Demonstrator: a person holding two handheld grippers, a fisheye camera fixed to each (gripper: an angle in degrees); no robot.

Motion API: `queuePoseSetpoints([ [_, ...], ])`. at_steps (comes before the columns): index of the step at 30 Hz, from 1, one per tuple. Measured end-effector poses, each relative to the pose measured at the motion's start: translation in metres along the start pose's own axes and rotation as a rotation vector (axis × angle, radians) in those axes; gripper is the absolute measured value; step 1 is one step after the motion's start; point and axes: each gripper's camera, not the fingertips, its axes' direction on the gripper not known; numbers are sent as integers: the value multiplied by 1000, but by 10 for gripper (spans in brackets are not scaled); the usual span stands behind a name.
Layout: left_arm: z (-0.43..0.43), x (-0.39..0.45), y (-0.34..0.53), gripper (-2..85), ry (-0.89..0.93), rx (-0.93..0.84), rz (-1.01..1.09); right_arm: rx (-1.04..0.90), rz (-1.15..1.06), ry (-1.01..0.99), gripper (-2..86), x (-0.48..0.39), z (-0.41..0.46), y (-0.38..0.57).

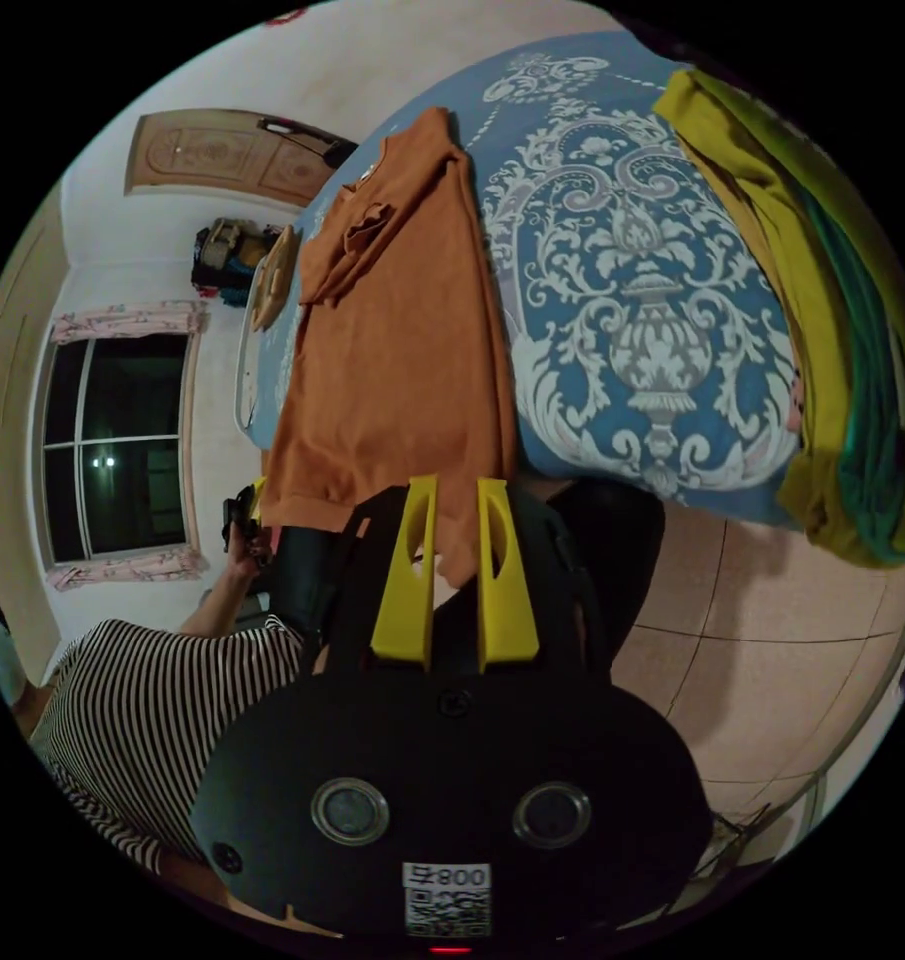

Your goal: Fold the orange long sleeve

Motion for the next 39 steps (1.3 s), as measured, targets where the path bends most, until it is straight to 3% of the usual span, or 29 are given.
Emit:
queuePoseSetpoints([
  [11, 12, 115, 8, 133, -27, -149, 39, -72, 18, 33, 90, -11, -11, 56],
  [27, -17, 254, 35, 73, 9, -102, 25, -157, -17, 119, 28, -62, -33, 107],
  [39, -94, 400, 58, 67, 206, -9, 157, 0, -193, -189, 12, -120, -164, 185],
])
